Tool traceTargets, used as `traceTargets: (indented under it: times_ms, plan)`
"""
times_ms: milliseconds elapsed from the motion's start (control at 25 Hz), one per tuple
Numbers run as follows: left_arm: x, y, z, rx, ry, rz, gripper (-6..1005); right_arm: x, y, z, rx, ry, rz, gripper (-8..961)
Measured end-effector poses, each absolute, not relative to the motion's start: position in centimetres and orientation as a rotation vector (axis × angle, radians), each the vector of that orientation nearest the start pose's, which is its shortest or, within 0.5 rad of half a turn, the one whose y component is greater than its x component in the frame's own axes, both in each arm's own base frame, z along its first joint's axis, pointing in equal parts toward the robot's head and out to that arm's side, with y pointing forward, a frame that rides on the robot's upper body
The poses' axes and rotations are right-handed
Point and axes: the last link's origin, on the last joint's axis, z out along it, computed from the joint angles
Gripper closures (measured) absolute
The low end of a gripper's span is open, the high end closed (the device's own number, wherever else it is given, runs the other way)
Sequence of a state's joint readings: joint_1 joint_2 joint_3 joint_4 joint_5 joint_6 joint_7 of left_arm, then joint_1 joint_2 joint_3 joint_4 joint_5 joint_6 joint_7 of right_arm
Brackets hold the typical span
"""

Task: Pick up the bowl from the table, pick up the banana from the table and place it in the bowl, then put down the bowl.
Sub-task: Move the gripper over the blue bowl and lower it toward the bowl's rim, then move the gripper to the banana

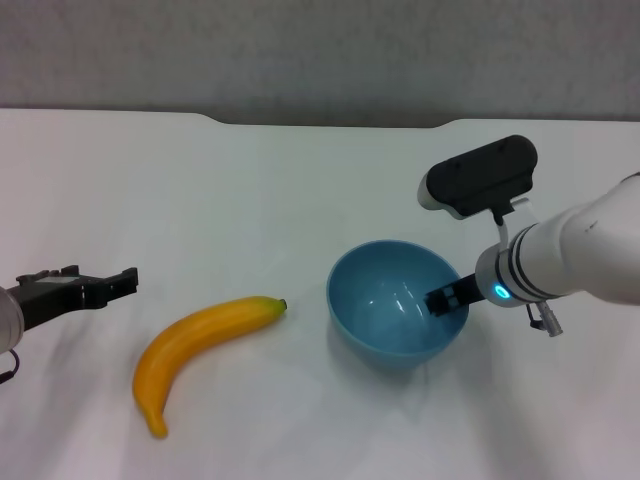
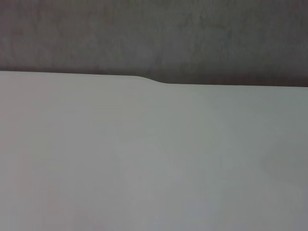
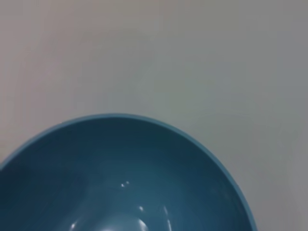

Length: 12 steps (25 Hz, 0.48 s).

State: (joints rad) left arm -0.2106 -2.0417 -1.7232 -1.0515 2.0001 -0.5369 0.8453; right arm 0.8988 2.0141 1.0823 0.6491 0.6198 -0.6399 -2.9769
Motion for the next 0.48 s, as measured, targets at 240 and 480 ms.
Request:
traceTargets:
  times_ms: [240, 480]
  plan:
    - [-32.07, 35.64, 1.53, -1.914, -1.142, -0.28, 108, 20.24, 41.89, -10.14, -2.177, 1.012, -0.288, 690]
    - [-32.23, 35.65, 1.56, -1.905, -1.143, -0.279, 108, 20.25, 41.9, -10.13, -2.173, 1.02, -0.282, 761]
